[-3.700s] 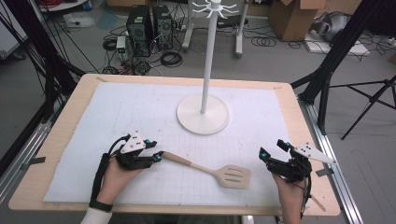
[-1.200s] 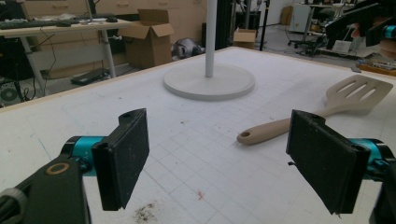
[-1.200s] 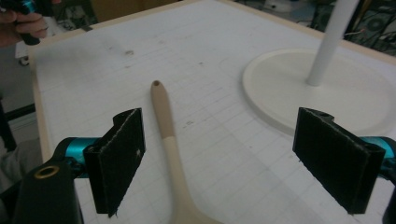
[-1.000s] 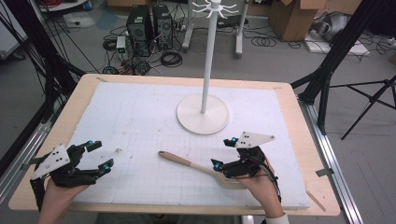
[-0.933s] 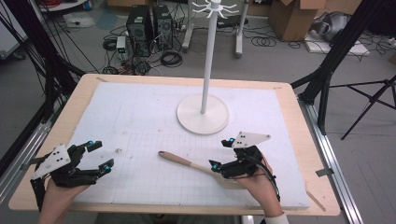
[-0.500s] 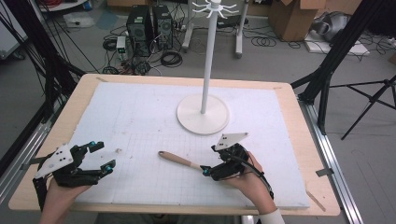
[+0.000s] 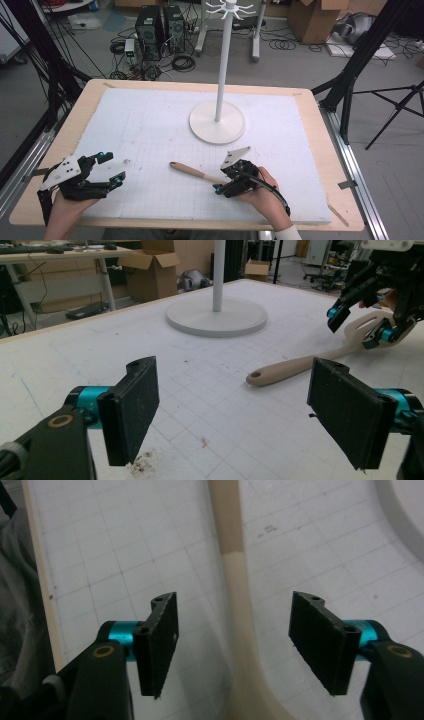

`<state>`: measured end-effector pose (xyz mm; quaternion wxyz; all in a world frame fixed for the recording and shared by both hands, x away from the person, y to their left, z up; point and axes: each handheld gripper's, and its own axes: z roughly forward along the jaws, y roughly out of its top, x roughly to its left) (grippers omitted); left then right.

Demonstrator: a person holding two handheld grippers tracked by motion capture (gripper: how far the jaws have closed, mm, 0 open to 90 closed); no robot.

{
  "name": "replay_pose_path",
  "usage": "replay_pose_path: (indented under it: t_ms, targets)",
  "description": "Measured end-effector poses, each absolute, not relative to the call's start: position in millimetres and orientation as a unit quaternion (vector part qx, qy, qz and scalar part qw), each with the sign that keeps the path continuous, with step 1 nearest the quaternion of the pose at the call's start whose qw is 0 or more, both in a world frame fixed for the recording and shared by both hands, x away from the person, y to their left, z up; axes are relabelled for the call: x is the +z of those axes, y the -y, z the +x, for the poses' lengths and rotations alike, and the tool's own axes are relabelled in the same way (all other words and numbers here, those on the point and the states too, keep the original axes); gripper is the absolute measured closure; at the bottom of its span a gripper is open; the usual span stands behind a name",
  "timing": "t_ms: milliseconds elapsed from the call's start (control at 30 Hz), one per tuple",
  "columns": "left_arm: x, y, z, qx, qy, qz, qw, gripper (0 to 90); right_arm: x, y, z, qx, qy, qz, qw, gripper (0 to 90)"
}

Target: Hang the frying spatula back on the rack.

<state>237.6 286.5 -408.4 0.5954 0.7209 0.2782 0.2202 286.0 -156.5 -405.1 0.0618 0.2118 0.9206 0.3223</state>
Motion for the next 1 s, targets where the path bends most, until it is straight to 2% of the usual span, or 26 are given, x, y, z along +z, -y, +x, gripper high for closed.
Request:
replay_pose_path:
  t_ms: [400,1000]
  targets:
    - [-410,-285,238,0.216,-0.281,0.722,0.595,21.1,-412,151,290,0.287,-0.930,0.226,0.052,51.8]
    - [-411,-284,239,0.215,-0.283,0.722,0.593,21.1,-419,145,297,0.253,-0.934,0.249,0.045,62.2]
